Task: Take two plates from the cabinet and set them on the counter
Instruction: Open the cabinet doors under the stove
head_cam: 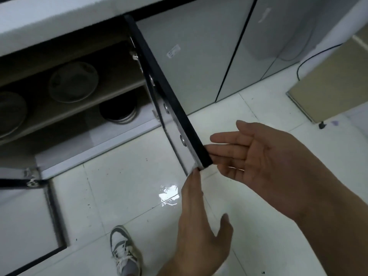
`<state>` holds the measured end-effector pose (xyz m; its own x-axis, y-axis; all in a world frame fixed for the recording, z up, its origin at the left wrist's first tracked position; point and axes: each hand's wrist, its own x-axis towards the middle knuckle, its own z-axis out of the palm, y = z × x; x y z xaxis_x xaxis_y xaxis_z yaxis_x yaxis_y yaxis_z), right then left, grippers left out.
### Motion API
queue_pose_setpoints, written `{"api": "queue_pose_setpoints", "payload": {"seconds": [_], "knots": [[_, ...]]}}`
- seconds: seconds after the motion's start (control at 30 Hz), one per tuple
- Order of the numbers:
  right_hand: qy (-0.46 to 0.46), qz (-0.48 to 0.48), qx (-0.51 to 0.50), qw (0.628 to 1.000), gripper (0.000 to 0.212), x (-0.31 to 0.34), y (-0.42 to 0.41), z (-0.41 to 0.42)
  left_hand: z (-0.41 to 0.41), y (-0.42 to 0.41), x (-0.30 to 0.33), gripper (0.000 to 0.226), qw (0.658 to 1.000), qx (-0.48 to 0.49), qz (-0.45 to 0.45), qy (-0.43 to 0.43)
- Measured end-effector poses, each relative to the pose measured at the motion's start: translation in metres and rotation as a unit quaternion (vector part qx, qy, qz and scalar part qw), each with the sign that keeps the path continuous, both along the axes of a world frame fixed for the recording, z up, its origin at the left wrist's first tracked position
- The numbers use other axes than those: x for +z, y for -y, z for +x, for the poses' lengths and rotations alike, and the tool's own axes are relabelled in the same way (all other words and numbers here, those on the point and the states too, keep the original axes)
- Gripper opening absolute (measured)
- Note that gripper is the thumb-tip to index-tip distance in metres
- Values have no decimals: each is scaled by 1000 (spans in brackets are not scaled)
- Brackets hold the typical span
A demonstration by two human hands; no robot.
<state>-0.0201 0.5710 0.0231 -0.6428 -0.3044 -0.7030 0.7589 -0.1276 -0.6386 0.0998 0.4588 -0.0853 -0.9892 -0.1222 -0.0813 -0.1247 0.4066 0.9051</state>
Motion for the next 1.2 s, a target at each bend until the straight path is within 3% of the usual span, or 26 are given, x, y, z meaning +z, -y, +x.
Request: {"api": "queue_pose_setpoints", "payload": {"seconds": [0.27,0.57,0.67,0.8,1.0,1.2], "knots": [[-84,131,-15,988,33,15,-38,-33,-47,-51,10,94,999,-34,-29,23],[-79,176,33,981,25,15,-7,-32,-32,5,5,86,998,-35,-46,34],[-144,241,21,960,18,12,8,-29,-35,32,5,82,998,-25,-47,26],[-280,333,-25,900,15,19,42,-24,-38,75,11,77,998,-4,-47,32],[-348,306,-59,884,12,34,119,-27,-40,160,21,75,997,35,-50,37],[-346,280,-1,895,22,35,216,-22,-37,268,27,61,992,112,-14,49]]}}
